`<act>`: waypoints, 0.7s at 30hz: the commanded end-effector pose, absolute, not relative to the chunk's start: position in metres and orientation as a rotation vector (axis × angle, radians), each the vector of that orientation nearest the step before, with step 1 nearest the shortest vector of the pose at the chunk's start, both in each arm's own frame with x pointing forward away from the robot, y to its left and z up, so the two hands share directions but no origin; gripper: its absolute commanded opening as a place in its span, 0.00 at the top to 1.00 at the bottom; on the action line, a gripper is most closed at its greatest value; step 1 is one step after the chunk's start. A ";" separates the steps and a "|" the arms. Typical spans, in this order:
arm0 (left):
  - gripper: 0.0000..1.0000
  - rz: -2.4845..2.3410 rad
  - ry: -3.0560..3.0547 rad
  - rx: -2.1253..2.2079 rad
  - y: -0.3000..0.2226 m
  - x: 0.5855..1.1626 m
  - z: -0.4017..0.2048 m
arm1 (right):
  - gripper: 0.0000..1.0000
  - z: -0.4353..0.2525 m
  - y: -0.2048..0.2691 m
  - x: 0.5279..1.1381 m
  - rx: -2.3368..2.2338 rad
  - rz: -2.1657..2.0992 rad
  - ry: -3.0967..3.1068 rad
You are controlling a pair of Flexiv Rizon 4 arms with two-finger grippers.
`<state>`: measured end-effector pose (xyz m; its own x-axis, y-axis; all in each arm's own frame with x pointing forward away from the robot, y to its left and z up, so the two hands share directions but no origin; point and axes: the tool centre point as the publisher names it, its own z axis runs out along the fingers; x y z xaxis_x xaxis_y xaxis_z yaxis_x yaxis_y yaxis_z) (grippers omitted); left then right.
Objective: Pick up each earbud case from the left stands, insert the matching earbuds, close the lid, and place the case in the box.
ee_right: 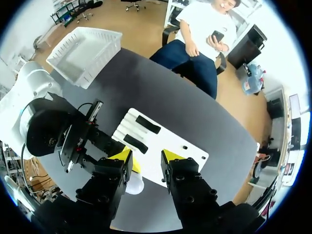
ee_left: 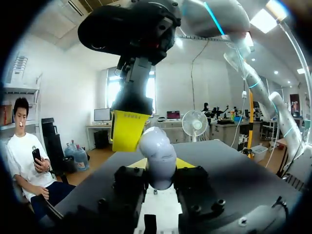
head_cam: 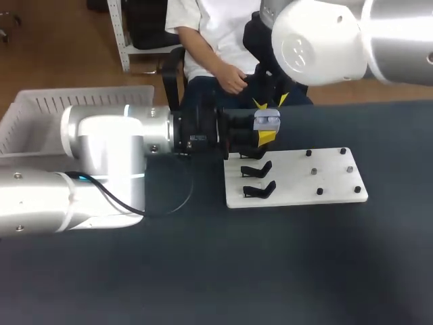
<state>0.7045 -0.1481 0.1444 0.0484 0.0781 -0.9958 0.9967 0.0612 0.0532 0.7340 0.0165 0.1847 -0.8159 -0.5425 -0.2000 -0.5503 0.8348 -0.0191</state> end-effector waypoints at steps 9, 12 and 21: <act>1.00 -1.081 1.253 1.233 -0.148 0.702 0.144 | 0.57 0.211 -0.008 0.707 -0.679 0.126 2.746; 1.00 -1.081 1.253 1.233 -0.148 0.702 0.144 | 0.54 0.220 -0.021 0.699 -0.642 0.142 2.721; 1.00 -0.969 1.233 1.138 -0.081 0.721 0.171 | 0.00 0.225 -0.059 0.680 -0.602 0.184 2.638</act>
<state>0.7334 -0.1155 0.1592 0.1021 0.0684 -0.9924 0.9851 0.1317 0.1105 0.7058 -0.0395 0.2276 -0.8642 -0.4159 -0.2832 -0.4410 0.8971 0.0283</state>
